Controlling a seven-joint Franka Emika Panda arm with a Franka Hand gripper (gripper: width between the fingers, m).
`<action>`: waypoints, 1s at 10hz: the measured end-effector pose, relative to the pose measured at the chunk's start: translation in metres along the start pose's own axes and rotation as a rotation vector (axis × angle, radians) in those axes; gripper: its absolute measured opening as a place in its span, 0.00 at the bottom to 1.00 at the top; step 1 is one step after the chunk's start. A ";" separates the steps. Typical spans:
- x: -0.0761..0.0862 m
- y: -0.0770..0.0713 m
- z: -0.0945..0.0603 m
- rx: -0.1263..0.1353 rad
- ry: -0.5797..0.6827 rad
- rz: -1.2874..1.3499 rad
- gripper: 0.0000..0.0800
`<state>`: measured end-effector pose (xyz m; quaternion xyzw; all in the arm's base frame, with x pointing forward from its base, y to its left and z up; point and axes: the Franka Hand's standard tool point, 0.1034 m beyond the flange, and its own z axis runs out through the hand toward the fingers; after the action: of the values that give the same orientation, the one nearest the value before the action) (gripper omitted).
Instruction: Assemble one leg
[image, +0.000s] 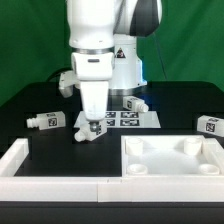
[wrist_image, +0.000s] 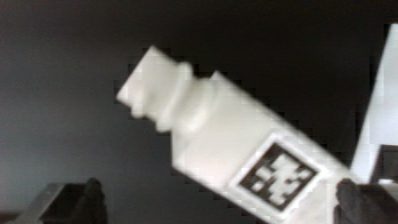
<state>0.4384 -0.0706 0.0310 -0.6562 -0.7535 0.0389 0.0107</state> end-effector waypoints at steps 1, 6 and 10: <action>-0.003 -0.002 0.000 0.005 0.001 0.008 0.81; -0.016 -0.006 0.003 -0.038 -0.028 -0.174 0.81; -0.003 -0.009 0.021 -0.012 -0.048 -0.291 0.81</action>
Offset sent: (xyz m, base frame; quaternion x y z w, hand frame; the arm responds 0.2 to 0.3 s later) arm 0.0000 0.0000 0.0000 0.0000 0.0000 0.0000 1.0000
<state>0.4286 -0.0757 0.0109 -0.5391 -0.8408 0.0481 -0.0059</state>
